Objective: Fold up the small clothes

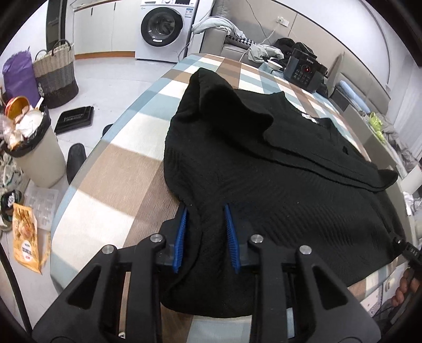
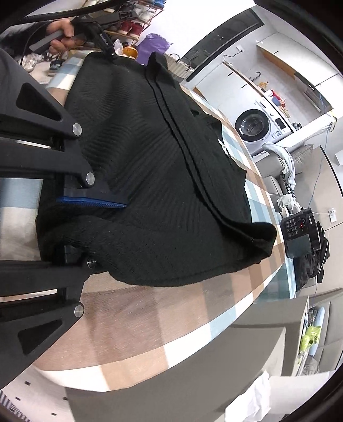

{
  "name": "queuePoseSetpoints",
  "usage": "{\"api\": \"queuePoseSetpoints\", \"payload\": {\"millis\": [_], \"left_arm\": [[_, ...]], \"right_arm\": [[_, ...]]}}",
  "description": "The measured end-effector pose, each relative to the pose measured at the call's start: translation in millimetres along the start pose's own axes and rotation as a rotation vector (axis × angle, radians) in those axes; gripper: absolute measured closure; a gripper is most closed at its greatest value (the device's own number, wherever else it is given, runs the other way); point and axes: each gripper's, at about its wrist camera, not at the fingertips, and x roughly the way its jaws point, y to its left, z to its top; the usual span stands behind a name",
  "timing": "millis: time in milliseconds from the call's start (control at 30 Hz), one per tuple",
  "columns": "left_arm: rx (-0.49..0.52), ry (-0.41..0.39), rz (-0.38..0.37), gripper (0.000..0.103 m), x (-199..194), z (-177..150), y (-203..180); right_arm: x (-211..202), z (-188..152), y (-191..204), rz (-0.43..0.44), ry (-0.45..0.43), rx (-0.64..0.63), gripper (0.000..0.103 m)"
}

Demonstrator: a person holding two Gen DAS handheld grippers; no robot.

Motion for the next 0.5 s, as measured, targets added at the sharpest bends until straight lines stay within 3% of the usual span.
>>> {"api": "queuePoseSetpoints", "payload": {"millis": [100, 200, 267, 367, 433, 500], "left_arm": [[-0.035, -0.002, -0.004, 0.074, -7, 1, 6], [-0.053, -0.003, 0.017, 0.062, -14, 7, 8], [-0.058, -0.019, 0.016, 0.055, -22, 13, 8], [-0.060, -0.036, -0.012, 0.050, -34, 24, 6], [-0.057, -0.037, -0.050, 0.047, -40, 33, 3], [-0.043, -0.048, -0.068, 0.046, -46, 49, -4]], "right_arm": [[-4, 5, -4, -0.001, -0.013, 0.028, 0.078], [-12, 12, -4, -0.009, -0.042, 0.038, 0.063], [-21, 20, -2, -0.004, -0.072, 0.025, 0.061], [-36, 33, 6, -0.013, -0.106, -0.008, 0.058], [-45, 45, 10, -0.023, -0.131, -0.033, 0.048], [-57, 64, 14, -0.011, -0.162, -0.060, 0.047]]}}
